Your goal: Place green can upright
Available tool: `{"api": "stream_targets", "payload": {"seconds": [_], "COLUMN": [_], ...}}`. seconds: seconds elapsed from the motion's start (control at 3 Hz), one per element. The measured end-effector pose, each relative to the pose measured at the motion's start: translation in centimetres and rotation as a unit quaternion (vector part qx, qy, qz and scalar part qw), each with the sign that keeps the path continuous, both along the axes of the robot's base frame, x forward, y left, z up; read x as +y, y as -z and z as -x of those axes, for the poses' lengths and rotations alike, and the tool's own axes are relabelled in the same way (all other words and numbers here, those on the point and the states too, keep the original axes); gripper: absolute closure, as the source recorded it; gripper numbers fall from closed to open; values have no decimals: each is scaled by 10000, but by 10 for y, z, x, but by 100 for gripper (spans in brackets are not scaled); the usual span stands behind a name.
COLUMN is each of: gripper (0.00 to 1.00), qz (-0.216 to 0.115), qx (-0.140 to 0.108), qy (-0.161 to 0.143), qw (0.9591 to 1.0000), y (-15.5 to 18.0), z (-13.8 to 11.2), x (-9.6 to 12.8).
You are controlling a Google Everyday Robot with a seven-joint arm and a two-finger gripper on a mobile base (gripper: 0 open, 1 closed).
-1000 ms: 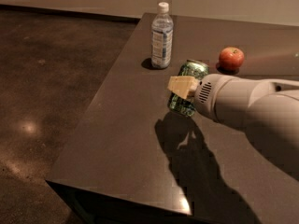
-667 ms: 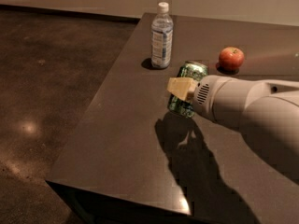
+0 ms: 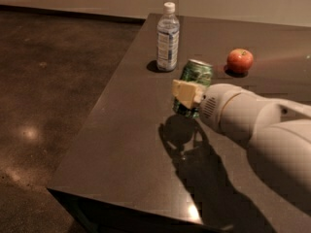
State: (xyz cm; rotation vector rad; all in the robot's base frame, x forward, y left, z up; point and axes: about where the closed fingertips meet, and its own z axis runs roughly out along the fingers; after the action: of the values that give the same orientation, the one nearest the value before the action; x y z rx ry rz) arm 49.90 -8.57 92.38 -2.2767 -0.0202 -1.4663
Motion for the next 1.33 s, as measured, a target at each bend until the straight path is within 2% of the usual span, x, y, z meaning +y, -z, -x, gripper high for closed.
{"api": "stream_targets", "payload": {"seconds": [0.33,0.67,1.0,1.33], "gripper": [100,100,100,100], "qz": [167,432,747,901], "qx": [-637,-1212,-1635,-1878], "qy": [-366,-708,-933,-1022], "qw": [9972,9892,9793,9727], "y": [-2,5,21,30], "z": [-2,3,7,9], "x": [10,6,-5,-13]}}
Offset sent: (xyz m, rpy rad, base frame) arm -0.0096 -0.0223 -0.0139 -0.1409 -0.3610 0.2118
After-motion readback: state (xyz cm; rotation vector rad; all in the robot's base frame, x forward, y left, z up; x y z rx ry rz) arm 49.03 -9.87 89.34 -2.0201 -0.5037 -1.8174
